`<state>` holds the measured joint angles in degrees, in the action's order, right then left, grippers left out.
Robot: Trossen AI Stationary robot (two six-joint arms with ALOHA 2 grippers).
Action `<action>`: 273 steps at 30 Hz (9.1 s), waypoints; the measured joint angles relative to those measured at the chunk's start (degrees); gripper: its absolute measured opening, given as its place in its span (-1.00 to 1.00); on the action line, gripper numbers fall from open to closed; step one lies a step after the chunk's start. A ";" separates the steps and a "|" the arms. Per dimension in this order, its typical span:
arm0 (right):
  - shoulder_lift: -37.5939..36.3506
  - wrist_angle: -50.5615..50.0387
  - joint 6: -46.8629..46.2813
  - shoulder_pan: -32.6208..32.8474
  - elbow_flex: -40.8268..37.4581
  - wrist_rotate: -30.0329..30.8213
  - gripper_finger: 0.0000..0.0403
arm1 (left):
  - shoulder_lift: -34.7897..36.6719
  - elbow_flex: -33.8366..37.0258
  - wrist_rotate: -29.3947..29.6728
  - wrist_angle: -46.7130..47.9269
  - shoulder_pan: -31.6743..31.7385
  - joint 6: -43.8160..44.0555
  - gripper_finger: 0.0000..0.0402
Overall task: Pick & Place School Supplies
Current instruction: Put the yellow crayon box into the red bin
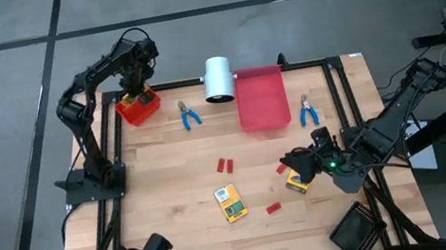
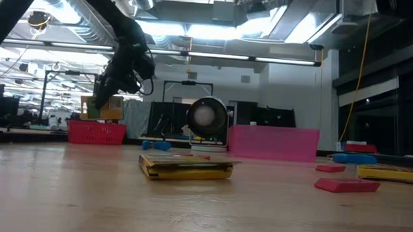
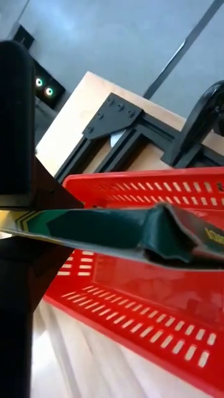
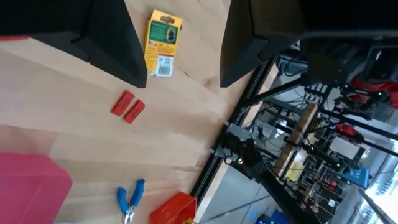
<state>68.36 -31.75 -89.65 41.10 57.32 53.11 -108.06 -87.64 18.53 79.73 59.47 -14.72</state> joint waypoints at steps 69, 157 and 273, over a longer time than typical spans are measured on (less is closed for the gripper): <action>6.32 30.65 26.72 -9.37 -8.90 -42.98 0.03 | 54.09 57.32 1.52 -82.44 -82.76 85.70 -0.65; 49.02 44.73 104.66 -8.07 1.97 -20.71 -0.98 | 18.00 24.66 2.66 -48.11 -97.99 72.09 -0.82; 9.33 20.16 78.26 2.25 15.78 13.55 -0.52 | 12.66 12.47 -7.63 -9.22 -3.84 -4.45 -0.91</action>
<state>77.69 -11.60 -11.39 43.35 73.10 66.65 -95.39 -75.18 10.90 70.51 55.63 -19.18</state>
